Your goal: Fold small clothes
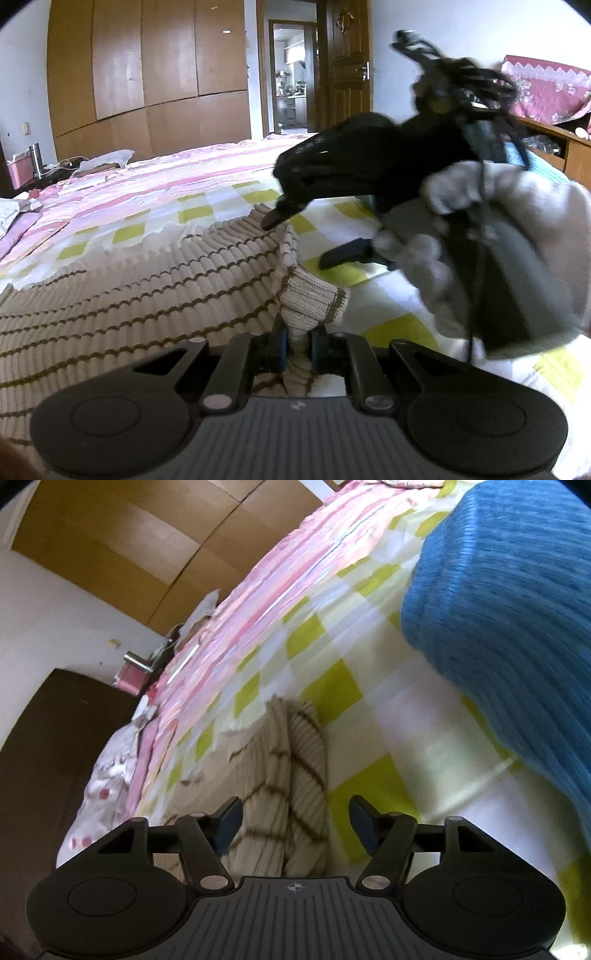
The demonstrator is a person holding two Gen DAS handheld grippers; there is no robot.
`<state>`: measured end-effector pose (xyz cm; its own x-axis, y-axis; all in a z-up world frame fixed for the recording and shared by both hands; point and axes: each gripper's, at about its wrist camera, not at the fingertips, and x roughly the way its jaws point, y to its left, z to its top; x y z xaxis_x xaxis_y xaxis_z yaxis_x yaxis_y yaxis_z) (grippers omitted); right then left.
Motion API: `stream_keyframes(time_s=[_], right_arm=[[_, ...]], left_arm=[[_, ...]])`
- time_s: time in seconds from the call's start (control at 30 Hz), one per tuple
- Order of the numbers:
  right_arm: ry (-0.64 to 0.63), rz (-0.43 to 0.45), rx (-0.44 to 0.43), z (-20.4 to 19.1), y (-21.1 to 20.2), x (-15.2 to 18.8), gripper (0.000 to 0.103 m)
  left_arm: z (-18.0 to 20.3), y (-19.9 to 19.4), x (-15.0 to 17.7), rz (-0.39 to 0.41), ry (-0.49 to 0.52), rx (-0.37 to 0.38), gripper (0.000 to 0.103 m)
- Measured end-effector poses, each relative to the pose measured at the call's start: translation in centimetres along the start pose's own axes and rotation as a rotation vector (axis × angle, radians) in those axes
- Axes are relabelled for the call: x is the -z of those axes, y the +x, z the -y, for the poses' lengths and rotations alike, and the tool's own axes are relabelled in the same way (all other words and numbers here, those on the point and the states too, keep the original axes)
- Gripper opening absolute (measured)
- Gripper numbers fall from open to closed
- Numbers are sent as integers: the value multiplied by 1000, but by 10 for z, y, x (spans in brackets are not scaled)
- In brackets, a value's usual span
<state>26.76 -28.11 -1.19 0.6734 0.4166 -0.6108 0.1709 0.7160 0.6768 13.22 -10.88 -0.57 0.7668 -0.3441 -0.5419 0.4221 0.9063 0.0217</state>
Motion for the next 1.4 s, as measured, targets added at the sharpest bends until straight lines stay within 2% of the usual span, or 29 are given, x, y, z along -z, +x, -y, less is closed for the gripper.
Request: stream_keyframes(time_s=[0.3,0.4,0.53,0.73,1.0,1.2,1.4], right_arm=[[-69,-38,28,-15,38,-19,66],[-83,-38,26,-17,45,-22,63],[-93,-42,45,-16,47,-24,33],[-37,-64,-7,-9,46,-25,17],[-78,-10,-71,-44,19,-27,15],[-124,8,-108,-87,10,-18,15],[-180,-4,-132,-140,20,-3,15]], left_arm=[[-5,-1,0,12,-27,15,19],[-6,-2,-1,16,-35,16,19],[-7,-5,-3,24,-41,17,19],[-13,-13,-9,52,-48,13,19],[-34,-41,-19,120,-125,8,18],[-72,-68,-15,163,-226,-20,18],[-118,-97,-4,208,-314,-82,17]])
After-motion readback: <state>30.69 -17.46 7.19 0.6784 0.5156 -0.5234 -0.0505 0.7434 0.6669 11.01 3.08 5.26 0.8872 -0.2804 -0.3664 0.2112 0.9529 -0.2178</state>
